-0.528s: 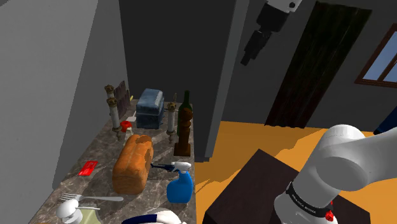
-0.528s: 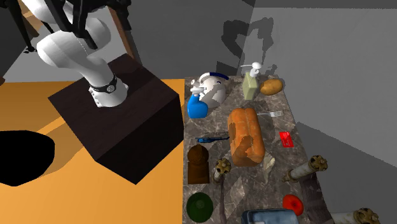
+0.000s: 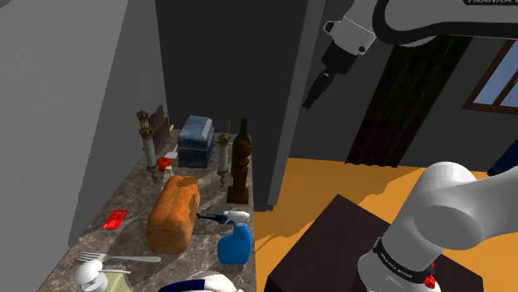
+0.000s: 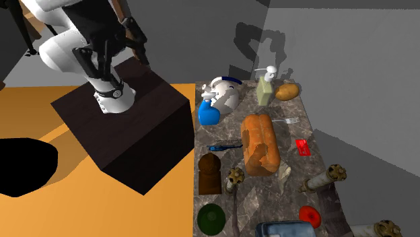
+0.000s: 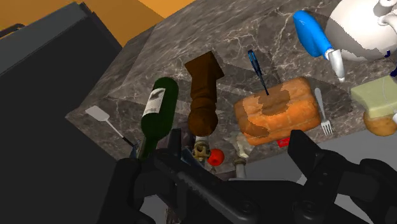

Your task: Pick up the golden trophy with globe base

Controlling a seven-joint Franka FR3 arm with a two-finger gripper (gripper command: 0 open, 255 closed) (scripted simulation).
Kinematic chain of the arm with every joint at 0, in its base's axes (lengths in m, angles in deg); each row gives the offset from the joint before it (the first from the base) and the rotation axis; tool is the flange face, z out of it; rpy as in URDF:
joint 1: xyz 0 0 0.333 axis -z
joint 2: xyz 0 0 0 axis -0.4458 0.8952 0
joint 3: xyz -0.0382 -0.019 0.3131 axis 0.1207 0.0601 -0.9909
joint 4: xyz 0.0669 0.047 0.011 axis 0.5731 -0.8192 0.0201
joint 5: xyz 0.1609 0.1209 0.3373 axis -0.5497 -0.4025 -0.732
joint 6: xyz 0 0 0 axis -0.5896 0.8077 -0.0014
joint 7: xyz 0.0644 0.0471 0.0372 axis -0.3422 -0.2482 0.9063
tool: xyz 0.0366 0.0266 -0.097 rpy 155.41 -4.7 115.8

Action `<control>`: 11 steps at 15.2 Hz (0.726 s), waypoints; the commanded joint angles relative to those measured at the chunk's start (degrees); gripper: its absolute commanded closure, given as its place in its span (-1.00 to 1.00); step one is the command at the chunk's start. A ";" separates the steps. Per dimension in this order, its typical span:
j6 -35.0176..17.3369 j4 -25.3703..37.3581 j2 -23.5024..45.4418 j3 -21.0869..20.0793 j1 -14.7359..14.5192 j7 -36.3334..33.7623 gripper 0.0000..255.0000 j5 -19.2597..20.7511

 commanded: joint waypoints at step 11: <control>-32.19 -11.92 15.67 13.23 -8.28 19.50 -1.00 -6.23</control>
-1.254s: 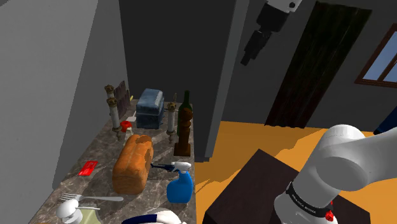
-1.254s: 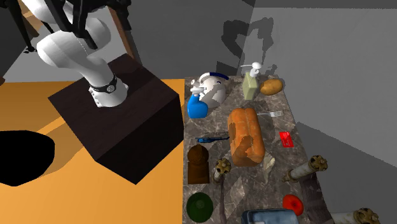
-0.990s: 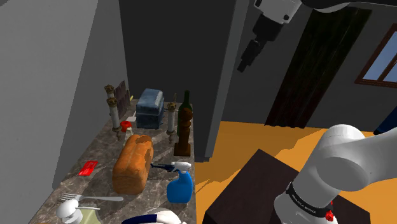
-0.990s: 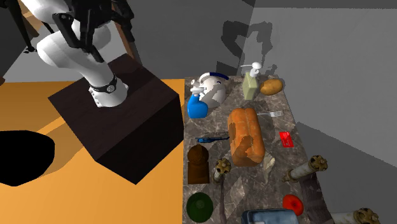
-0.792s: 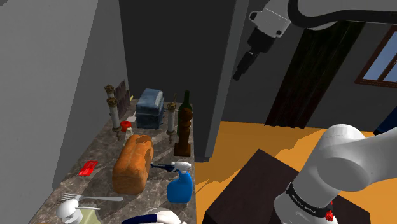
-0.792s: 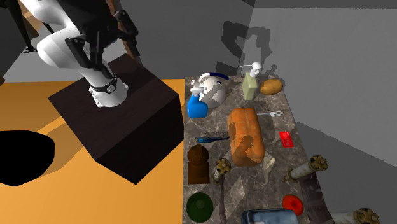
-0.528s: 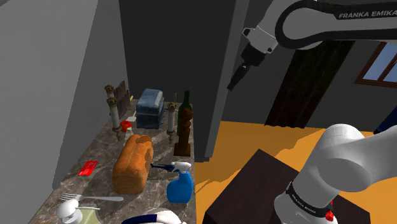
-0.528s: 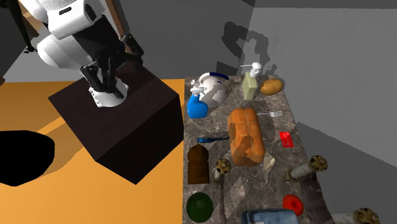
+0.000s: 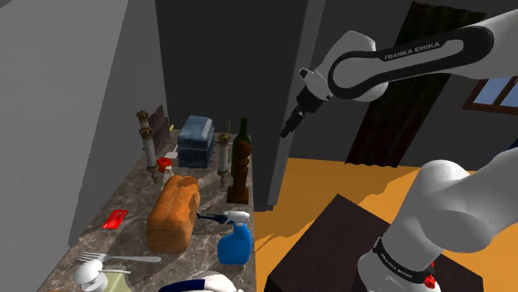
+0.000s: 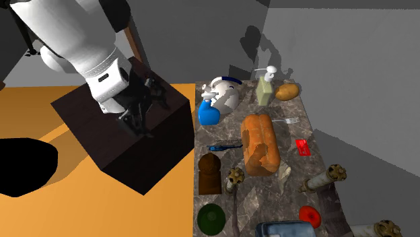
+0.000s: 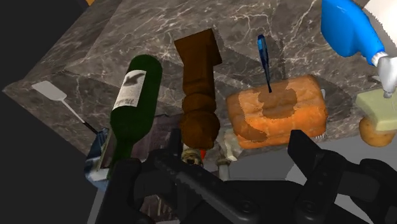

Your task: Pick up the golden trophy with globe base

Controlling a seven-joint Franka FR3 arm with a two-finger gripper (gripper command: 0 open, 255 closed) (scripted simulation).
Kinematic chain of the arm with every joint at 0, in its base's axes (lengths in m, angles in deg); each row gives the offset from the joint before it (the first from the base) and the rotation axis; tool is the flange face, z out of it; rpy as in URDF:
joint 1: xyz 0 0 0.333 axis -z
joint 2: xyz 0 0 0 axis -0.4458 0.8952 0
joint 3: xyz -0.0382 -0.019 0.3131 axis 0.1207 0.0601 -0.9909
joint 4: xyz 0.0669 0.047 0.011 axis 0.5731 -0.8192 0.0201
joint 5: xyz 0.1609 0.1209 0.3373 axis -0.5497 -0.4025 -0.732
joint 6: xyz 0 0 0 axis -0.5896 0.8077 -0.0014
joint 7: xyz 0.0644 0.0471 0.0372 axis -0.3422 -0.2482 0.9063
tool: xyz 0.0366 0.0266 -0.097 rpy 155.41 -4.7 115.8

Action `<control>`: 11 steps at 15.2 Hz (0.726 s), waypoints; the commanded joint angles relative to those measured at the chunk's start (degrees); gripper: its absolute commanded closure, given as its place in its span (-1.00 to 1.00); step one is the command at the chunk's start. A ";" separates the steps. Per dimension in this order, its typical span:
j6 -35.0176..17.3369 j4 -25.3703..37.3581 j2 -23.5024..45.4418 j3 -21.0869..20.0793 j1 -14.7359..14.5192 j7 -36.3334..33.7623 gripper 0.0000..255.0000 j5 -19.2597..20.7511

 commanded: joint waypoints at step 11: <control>-18.97 8.52 30.10 35.44 -39.22 53.32 -1.00 -48.37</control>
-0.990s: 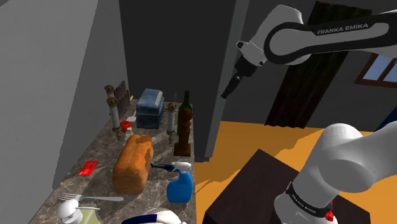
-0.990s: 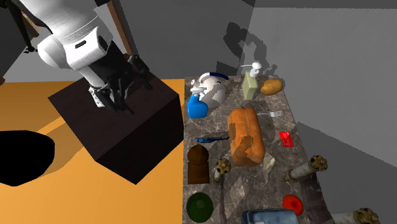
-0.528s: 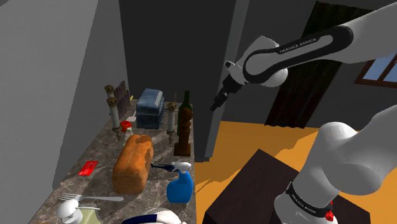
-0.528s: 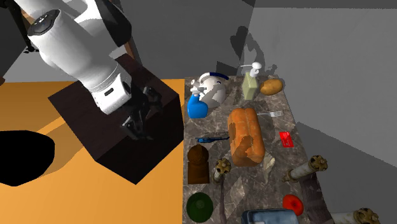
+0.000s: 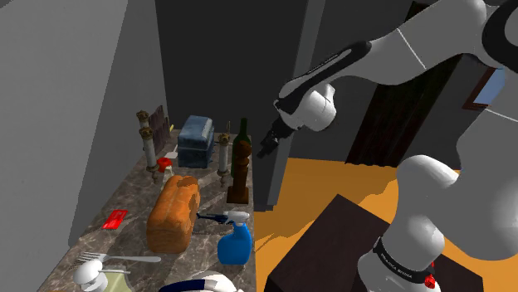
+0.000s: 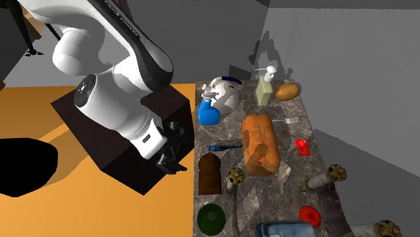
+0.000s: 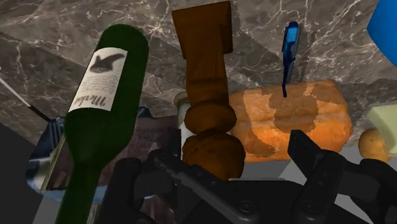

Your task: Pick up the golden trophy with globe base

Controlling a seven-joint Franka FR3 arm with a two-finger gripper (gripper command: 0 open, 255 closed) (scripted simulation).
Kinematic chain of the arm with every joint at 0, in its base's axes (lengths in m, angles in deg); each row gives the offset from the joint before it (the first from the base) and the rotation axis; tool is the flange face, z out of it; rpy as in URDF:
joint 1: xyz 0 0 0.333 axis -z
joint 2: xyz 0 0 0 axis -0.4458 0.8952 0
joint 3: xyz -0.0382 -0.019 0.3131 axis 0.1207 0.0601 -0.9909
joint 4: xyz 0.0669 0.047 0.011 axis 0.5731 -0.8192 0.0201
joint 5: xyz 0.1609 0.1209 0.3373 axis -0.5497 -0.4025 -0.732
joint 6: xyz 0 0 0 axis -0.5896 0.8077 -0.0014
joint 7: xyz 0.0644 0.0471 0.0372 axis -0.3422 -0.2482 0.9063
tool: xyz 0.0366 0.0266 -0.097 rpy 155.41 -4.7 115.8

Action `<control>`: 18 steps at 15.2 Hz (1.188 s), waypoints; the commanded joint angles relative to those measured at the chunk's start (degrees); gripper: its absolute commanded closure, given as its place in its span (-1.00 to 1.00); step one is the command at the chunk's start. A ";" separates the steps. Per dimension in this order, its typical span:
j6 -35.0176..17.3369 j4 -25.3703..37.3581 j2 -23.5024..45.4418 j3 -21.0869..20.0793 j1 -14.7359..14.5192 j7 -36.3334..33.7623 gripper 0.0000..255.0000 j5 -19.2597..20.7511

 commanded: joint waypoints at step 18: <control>18.95 16.17 33.18 -2.52 3.33 43.61 1.00 -50.43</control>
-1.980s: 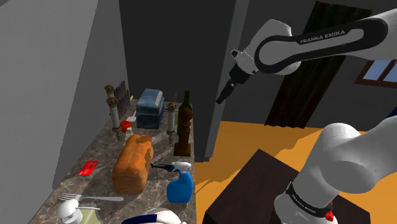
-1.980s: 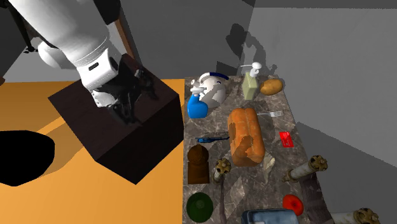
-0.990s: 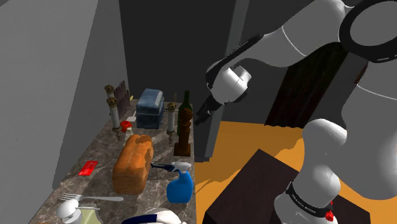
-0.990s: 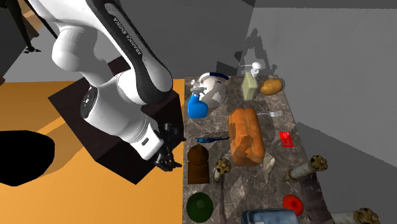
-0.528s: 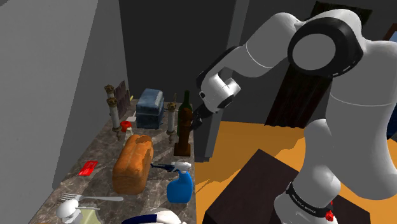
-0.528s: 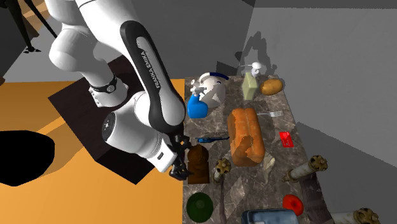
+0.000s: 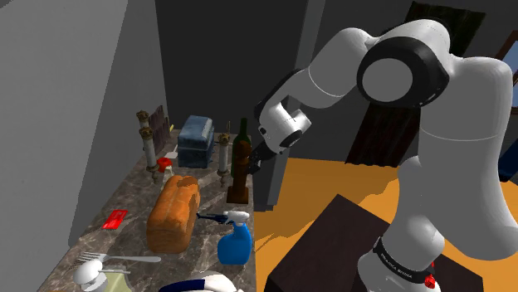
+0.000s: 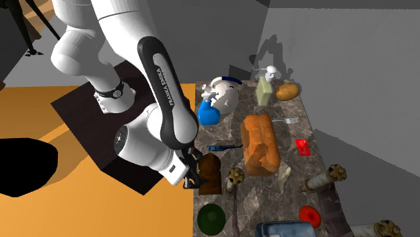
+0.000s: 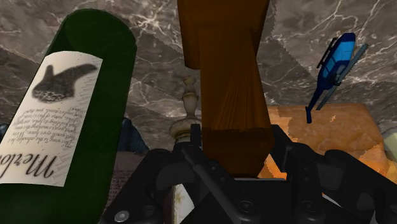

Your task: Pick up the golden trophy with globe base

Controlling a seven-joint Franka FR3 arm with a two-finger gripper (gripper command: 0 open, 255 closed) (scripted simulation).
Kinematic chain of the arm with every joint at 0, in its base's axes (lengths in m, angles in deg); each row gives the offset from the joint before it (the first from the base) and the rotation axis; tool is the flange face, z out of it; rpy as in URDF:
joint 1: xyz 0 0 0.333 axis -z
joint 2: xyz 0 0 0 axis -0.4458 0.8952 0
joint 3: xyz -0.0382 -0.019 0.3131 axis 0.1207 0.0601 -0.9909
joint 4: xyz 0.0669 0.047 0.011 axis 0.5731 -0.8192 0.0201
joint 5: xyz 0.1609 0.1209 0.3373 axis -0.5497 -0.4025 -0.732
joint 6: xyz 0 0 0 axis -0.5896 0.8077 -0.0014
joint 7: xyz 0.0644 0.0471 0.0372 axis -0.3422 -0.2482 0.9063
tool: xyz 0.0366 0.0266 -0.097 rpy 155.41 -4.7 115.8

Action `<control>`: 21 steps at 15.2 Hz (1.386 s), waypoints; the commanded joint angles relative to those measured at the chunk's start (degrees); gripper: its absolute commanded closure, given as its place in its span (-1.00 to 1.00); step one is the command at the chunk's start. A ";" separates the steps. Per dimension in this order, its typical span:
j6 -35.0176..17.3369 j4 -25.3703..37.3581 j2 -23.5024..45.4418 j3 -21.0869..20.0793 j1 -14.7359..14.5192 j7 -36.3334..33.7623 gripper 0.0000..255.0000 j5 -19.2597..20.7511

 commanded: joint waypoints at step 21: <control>-4.12 -2.71 -11.23 4.69 -4.58 -11.20 1.00 14.42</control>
